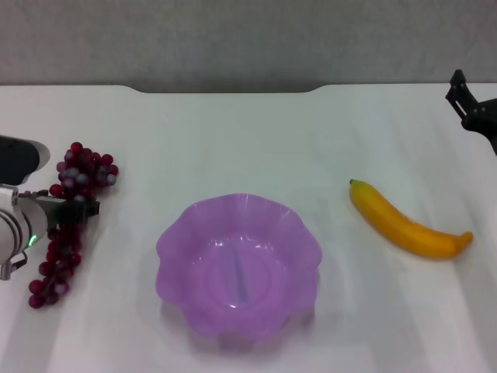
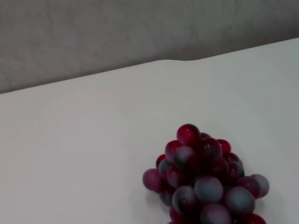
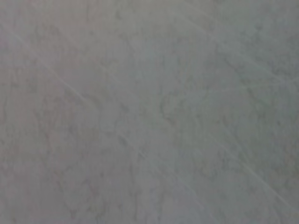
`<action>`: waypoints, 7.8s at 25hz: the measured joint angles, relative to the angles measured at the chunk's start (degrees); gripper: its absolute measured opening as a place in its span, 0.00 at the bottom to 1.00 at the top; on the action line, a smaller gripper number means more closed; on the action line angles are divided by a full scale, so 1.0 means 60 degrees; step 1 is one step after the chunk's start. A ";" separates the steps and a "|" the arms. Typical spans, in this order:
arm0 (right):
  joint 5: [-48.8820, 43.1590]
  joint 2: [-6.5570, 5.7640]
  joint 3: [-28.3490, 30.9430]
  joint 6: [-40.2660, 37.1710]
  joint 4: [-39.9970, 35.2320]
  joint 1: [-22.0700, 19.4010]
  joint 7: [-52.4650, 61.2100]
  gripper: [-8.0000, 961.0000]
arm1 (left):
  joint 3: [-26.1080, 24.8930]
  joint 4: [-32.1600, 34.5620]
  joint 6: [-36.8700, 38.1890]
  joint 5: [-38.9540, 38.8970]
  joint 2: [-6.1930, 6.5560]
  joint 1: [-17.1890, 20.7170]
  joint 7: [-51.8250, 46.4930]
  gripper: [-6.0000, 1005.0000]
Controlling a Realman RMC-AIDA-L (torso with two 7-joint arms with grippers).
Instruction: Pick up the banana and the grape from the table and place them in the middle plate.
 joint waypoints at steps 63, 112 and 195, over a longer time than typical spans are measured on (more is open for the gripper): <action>-0.0015 0.0000 -0.0150 -0.0408 -0.0102 -0.0113 -0.0083 0.89 | 0.0282 0.0004 -0.0173 -0.0867 -0.0042 -0.0050 -0.0015 0.41; -0.0117 0.0000 -0.0150 -0.0410 0.0001 -0.0169 -0.0099 0.88 | 0.1272 0.4598 0.0002 -0.0804 0.0003 0.2253 -0.0099 0.33; -0.0044 -0.0002 -0.0132 -0.0415 0.0014 -0.0378 -0.0015 0.87 | 0.3747 0.7812 -0.1567 -0.6550 -0.0012 0.3662 0.7550 0.84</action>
